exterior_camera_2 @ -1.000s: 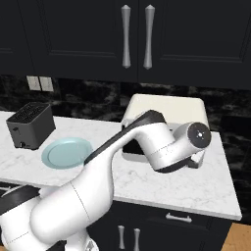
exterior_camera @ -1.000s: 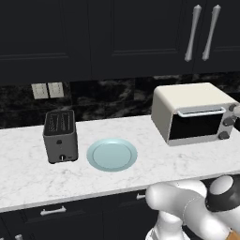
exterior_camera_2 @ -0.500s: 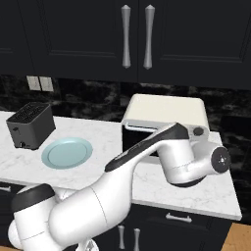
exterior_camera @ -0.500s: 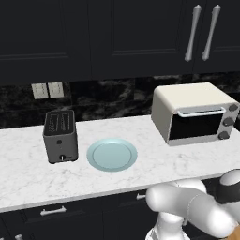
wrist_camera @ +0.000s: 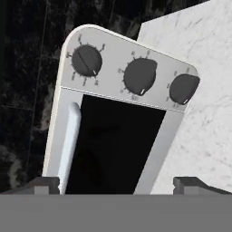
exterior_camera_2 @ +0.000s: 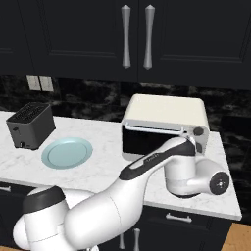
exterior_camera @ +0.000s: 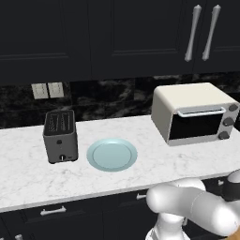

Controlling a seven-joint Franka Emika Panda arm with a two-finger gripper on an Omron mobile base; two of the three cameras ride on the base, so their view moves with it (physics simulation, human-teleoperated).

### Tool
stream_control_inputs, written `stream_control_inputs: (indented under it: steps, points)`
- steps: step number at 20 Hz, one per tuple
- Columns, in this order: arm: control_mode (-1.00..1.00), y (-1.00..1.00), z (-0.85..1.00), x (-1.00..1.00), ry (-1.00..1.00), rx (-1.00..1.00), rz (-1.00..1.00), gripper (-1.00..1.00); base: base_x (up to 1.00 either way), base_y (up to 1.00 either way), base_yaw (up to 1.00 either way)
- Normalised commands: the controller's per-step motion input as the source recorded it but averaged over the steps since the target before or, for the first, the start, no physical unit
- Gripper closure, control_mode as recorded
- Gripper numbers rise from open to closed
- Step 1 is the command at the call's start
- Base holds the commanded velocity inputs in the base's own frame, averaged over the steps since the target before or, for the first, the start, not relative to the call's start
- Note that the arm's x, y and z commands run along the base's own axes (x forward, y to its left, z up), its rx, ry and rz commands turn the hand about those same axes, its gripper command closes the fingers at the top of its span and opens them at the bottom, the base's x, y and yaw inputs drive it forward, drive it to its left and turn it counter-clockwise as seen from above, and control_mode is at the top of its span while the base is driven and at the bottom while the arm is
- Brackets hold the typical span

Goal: Pick up the kebab skewer and baguette bread, and place them inside the toaster oven. Close the toaster oven door and start by setting the timer.

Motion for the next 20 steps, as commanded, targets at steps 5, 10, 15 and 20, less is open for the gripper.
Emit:
stream_control_inputs:
  steps: [5,10,15,20]
  points:
    - [-1.00,0.02,-0.12,0.58,-0.11,0.20,-0.20,-1.00,0.00,0.00,0.00]
    - [-1.00,0.00,-0.16,0.32,-0.07,0.21,-0.09,-1.00,0.00,0.00,0.00]
    - [-1.00,-0.16,-0.10,0.19,-0.05,0.17,-0.08,-1.00,0.00,0.00,0.00]
    - [-1.00,-0.31,-0.12,0.21,-0.08,0.12,-0.05,-1.00,0.00,0.00,0.00]
